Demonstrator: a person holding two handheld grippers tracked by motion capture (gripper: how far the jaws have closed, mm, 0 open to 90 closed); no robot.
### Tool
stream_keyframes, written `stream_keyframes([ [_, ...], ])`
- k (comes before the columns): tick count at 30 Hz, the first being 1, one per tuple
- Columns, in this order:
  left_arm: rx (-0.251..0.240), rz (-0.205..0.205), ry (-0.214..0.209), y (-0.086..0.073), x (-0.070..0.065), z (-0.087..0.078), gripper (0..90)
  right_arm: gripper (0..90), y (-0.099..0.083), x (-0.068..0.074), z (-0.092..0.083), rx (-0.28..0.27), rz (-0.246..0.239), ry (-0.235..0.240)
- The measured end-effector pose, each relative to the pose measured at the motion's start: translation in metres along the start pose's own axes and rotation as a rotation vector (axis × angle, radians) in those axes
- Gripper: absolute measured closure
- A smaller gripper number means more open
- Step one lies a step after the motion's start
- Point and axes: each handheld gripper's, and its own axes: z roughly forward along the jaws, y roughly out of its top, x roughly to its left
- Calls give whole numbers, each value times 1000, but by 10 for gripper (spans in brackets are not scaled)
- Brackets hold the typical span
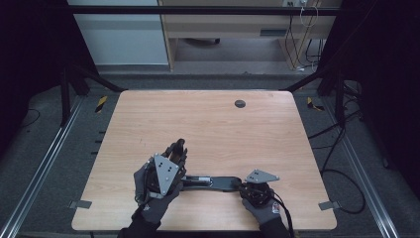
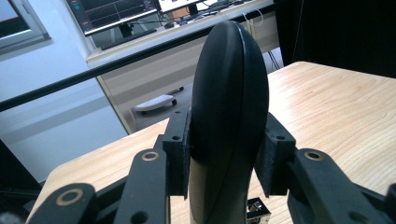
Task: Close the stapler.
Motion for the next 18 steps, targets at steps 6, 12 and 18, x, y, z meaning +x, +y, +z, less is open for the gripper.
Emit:
stream_keyframes([
  [6, 2, 23, 1, 1, -4, 2, 609, 900, 0, 0, 0, -1, 0, 0],
  [12, 1, 36, 4, 1, -8, 3, 609, 900, 0, 0, 0, -1, 0, 1],
  [18, 1, 65, 8, 1, -13, 4, 610, 900, 0, 1, 1, -2, -2, 2],
])
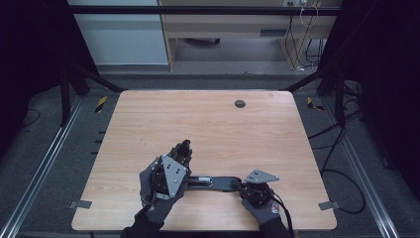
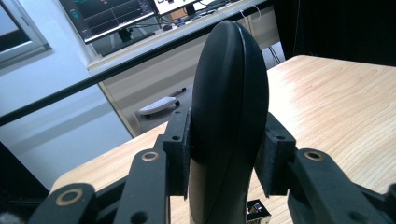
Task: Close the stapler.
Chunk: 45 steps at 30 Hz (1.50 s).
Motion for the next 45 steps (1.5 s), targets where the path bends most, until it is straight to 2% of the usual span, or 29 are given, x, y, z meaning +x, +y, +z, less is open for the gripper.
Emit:
stream_keyframes([
  [11, 1, 48, 4, 1, -11, 3, 610, 900, 0, 0, 0, 0, -1, 0],
  [14, 2, 84, 7, 1, -18, 5, 608, 900, 0, 0, 0, 0, -3, 2],
  [29, 7, 164, 12, 1, -39, 12, 599, 900, 0, 0, 0, 1, 2, 5],
  [40, 11, 204, 10, -1, -50, 16, 593, 900, 0, 0, 0, -4, -2, 6],
  [45, 12, 236, 10, -2, -56, 18, 592, 900, 0, 0, 0, -2, -1, 8],
])
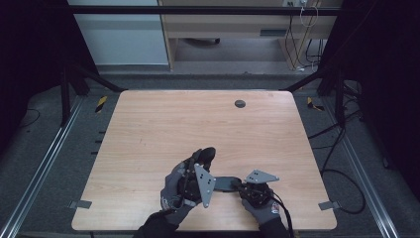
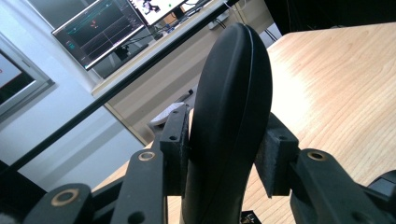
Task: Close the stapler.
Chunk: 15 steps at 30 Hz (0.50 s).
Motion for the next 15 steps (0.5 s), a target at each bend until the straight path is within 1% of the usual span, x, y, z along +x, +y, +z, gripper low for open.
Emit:
stream_keyframes([
  [1, 0, 0, 0, 0, 0, 0, 592, 900, 0, 0, 0, 0, 0, 0],
  [4, 2, 28, 3, 0, -7, 2, 590, 900, 0, 0, 0, 2, 0, -1],
  [8, 8, 58, -3, 1, -15, 6, 585, 900, 0, 0, -1, 2, 7, 2],
  [10, 6, 63, -4, 1, -17, 6, 583, 900, 0, 0, -1, 0, 9, 4],
  [11, 14, 72, -6, 1, -17, 6, 583, 900, 0, 0, -1, -1, 9, 4],
  [15, 19, 84, -7, 1, -18, 7, 582, 900, 0, 0, -1, 1, 8, 4],
])
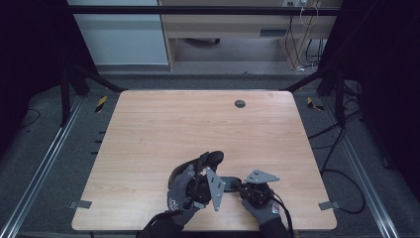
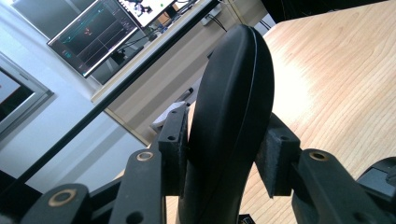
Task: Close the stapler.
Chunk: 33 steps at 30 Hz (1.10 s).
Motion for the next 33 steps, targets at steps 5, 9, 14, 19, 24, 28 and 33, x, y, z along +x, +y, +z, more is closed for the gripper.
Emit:
stream_keyframes([
  [5, 0, 43, 2, 0, -9, 3, 582, 900, 0, 0, 0, 0, -3, -1],
  [9, 4, 69, -1, 0, -14, 5, 580, 900, 0, 0, 0, 0, -6, -2],
  [14, 7, 84, -8, 0, -16, 6, 577, 900, -1, -1, 0, -2, -2, -2],
  [19, 12, 109, -18, -1, -21, 8, 574, 900, -1, -1, -1, -1, -5, -3],
  [24, 18, 136, -29, -1, -25, 9, 569, 900, -1, -1, -1, -4, -6, -4],
  [28, 22, 155, -37, -2, -28, 11, 565, 900, -1, -1, 0, -6, -9, -7],
  [33, 31, 183, -46, -2, -33, 13, 561, 900, -2, -1, -1, -9, -4, -6],
])
